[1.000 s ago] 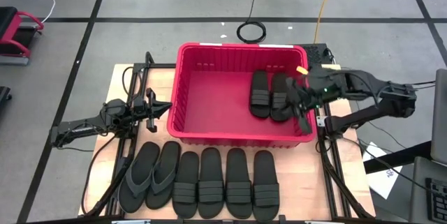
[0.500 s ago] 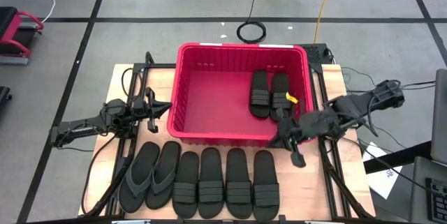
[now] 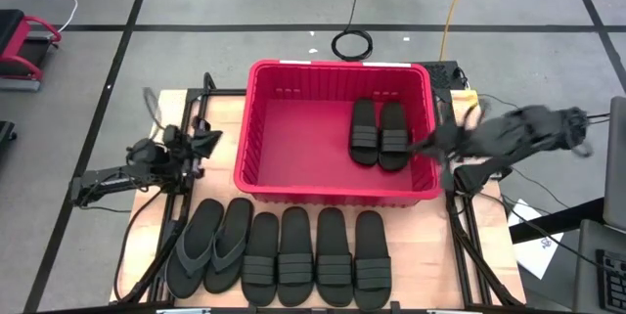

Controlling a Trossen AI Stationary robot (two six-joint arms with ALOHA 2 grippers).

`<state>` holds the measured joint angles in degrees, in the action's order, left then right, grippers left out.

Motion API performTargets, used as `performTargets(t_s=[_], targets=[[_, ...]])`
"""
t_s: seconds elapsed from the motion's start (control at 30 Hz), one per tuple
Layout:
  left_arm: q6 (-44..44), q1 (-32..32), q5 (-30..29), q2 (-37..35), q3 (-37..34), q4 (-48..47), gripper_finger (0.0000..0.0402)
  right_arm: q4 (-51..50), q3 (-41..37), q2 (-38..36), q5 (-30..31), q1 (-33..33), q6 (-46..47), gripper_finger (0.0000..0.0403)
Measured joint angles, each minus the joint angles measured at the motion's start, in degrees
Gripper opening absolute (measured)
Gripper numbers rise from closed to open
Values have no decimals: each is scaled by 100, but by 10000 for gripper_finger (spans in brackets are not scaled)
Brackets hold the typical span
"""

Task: Pick and place slides into bin
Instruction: Put the slide into the red bin

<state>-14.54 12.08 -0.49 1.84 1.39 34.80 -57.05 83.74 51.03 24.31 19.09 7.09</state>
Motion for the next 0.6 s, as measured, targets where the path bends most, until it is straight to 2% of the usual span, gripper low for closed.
performTargets(t_s=[0.17, 0.3, 0.43, 0.6], targets=[[50, 1, -27, -2, 0, 1063, 24, 231, 0, -820, 274, -514, -383, 0], [-103, 1, -112, 1, 0, 1564, 24, -53, -14, -1209, 443, -707, -431, 0], [-1103, 0, -405, 3, 0, 1724, 24, -110, -190, -1413, 605, -763, -76, 0], [-1499, 0, -557, 3, 3, 1739, 24, -167, -659, -1661, 1911, -767, 88, 0]])
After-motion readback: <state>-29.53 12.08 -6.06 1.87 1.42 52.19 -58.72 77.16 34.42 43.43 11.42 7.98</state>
